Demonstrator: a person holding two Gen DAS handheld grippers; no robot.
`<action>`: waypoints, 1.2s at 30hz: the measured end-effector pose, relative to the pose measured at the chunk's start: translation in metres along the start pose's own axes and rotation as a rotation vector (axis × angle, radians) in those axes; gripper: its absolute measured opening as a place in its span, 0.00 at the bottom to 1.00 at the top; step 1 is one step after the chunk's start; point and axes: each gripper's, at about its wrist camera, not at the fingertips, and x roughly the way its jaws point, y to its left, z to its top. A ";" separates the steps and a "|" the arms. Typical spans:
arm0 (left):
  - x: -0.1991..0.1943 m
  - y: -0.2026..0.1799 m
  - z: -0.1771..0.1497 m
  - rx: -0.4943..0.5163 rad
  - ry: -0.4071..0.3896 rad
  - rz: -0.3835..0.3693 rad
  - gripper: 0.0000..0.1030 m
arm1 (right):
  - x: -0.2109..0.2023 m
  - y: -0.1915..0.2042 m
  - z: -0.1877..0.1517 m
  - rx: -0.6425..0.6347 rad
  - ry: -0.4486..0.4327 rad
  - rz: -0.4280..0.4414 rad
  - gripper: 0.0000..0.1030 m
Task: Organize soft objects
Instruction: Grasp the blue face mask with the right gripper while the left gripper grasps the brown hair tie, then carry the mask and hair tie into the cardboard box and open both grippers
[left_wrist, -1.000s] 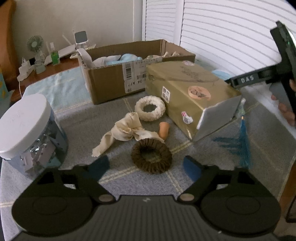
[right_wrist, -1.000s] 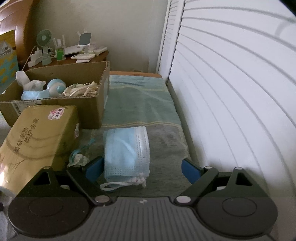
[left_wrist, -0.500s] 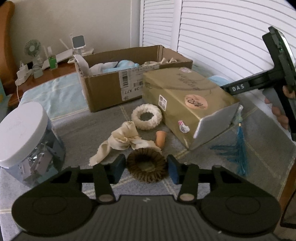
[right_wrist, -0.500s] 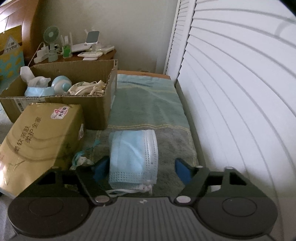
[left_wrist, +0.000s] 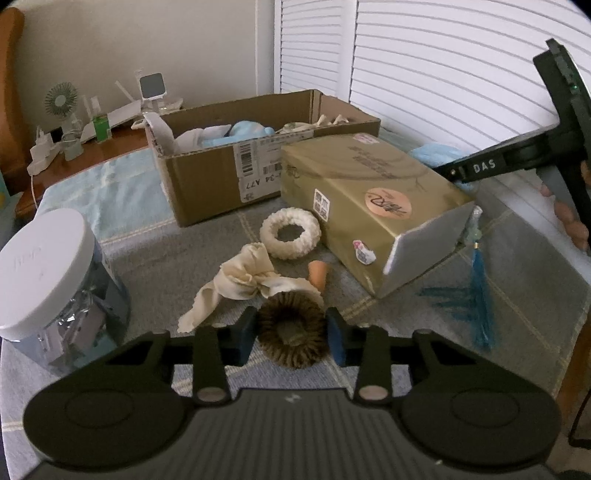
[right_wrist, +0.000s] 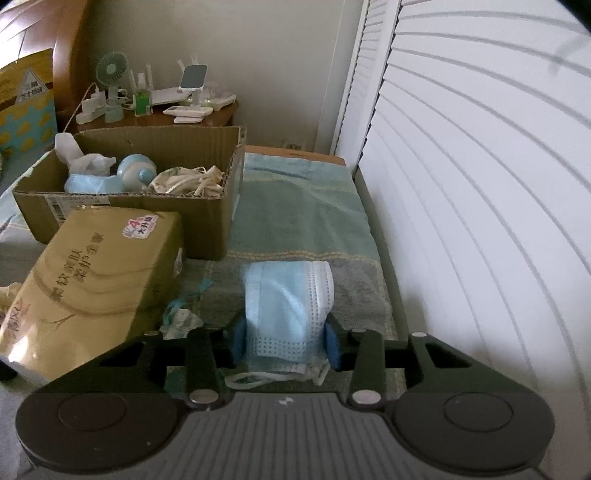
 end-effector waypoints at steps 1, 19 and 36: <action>-0.001 0.001 0.000 -0.002 0.003 -0.007 0.37 | -0.002 -0.001 0.000 0.002 -0.003 -0.001 0.44; -0.038 0.012 0.006 0.048 0.011 -0.086 0.37 | -0.051 0.003 0.029 -0.004 -0.104 0.047 0.44; -0.051 0.024 0.005 0.034 -0.008 -0.079 0.37 | -0.012 0.048 0.127 -0.083 -0.144 0.197 0.44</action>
